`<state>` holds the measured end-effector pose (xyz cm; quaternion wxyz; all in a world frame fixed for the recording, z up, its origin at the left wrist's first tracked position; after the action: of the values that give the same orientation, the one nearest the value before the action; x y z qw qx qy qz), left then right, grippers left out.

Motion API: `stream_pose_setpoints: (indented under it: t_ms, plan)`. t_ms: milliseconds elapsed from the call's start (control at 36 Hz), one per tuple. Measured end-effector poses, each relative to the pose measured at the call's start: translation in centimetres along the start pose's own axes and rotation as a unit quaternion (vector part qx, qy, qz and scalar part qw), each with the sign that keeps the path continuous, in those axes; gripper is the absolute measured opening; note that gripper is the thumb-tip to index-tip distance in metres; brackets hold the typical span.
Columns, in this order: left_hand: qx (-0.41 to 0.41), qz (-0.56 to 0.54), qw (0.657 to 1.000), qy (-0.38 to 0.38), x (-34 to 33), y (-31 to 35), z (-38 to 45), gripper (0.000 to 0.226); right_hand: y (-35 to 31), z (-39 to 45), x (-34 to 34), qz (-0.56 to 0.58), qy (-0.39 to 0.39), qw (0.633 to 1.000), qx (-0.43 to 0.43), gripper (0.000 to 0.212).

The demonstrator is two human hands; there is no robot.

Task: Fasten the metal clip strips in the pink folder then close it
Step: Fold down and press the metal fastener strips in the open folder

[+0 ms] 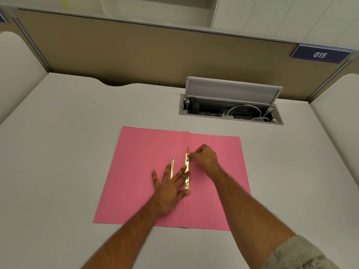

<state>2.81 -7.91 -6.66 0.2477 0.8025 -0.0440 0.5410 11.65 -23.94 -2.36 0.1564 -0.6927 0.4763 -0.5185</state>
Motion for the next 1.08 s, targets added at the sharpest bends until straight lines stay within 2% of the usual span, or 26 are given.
stream_pose_setpoints:
  t_ms: [250, 389, 500, 722, 889, 1083]
  plan:
    - [0.011, -0.027, 0.999, 0.016, 0.5, 0.3, 1.2, 0.069, 0.6, -2.8, -0.1, -0.018, -0.078, 0.997, 0.012, 0.022]
    - [0.016, -0.033, 0.999, 0.021, 0.6, 0.3, 1.9, 0.069, 1.1, -4.4, 0.5, -0.004, -0.109, 0.994, 0.007, 0.015]
    - [0.019, -0.034, 0.999, 0.012, 0.9, 0.2, 2.2, 0.072, 0.8, -5.3, 1.0, -0.047, -0.133, 0.99, 0.018, 0.011]
    - [0.006, -0.048, 0.999, 0.004, 1.2, 0.3, 2.1, 0.053, 0.2, -7.5, 1.0, -0.182, -0.085, 0.967, 0.156, 0.022]
    - [0.013, -0.007, 1.0, 0.015, 1.0, 0.5, 2.0, 0.058, 1.9, -9.5, -0.1, -0.216, -0.038, 0.95, 0.221, 0.027]
    - [0.018, -0.013, 0.999, 0.022, 1.1, 0.5, 2.2, 0.057, 2.6, -10.9, -1.7, -0.31, -0.012, 0.909, 0.278, 0.032]
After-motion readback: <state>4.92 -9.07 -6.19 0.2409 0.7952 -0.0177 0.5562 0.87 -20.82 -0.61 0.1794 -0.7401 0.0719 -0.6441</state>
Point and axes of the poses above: each hand's wrist, its own z-axis towards the middle knuckle, its own x-axis out of the back of the hand, y = z × x, the point moved 6 cm from there along z, towards the middle knuckle, and after that the axes turned 1 degree about -y, right-handed, at the moved point
